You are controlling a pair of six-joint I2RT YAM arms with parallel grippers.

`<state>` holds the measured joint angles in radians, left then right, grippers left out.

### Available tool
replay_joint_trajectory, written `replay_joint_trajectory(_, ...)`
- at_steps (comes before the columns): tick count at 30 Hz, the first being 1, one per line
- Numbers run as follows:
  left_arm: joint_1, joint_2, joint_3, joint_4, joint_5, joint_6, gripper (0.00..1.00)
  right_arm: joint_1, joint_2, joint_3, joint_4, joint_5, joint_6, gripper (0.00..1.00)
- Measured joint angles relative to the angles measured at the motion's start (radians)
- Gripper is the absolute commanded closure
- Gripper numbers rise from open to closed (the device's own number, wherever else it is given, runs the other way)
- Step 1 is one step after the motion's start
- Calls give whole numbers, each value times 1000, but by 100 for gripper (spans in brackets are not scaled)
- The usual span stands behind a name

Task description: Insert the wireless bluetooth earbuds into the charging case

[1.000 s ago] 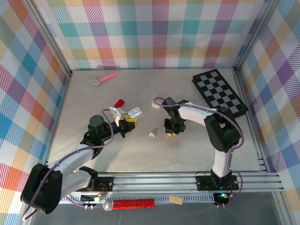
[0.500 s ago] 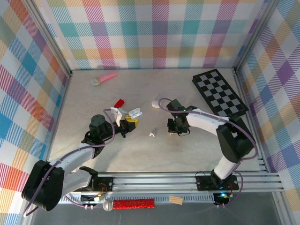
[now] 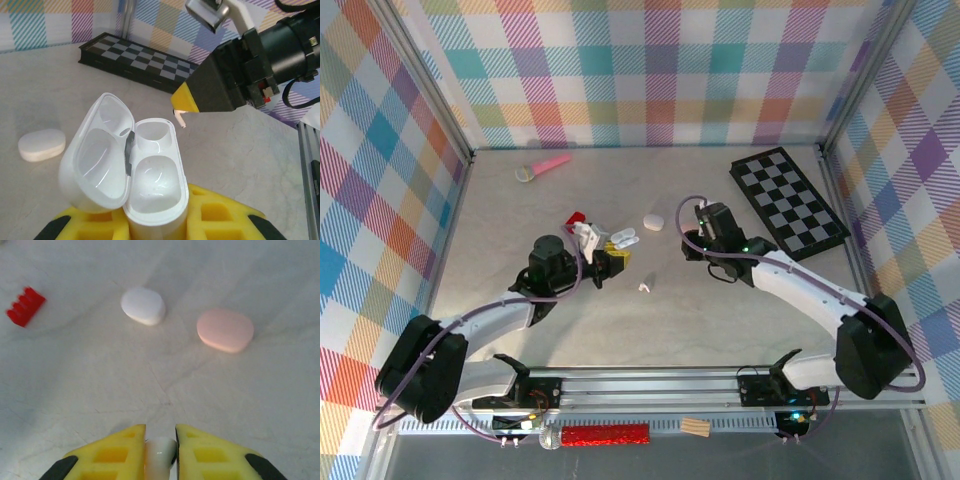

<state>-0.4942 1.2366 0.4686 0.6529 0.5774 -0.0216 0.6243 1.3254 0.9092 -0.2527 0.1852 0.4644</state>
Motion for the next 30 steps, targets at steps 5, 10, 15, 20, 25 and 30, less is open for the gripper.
replay_joint_trajectory(5,-42,71,73,-3,-6,15,100,1,-58,1,33,5,-48,81)
replay_joint_trajectory(10,-93,143,110,-2,-14,18,100,10,-77,14,36,-1,-81,81)
replay_joint_trajectory(15,-120,197,121,33,-15,18,100,29,-96,32,36,-3,-104,81)
replay_joint_trajectory(20,-121,211,122,39,-15,23,100,56,-109,58,36,-11,-108,81)
replay_joint_trajectory(25,-121,211,124,43,-14,40,100,90,-95,93,37,-18,-108,81)
replay_joint_trajectory(30,-122,210,124,42,-14,44,100,116,-50,114,47,-22,-108,82)
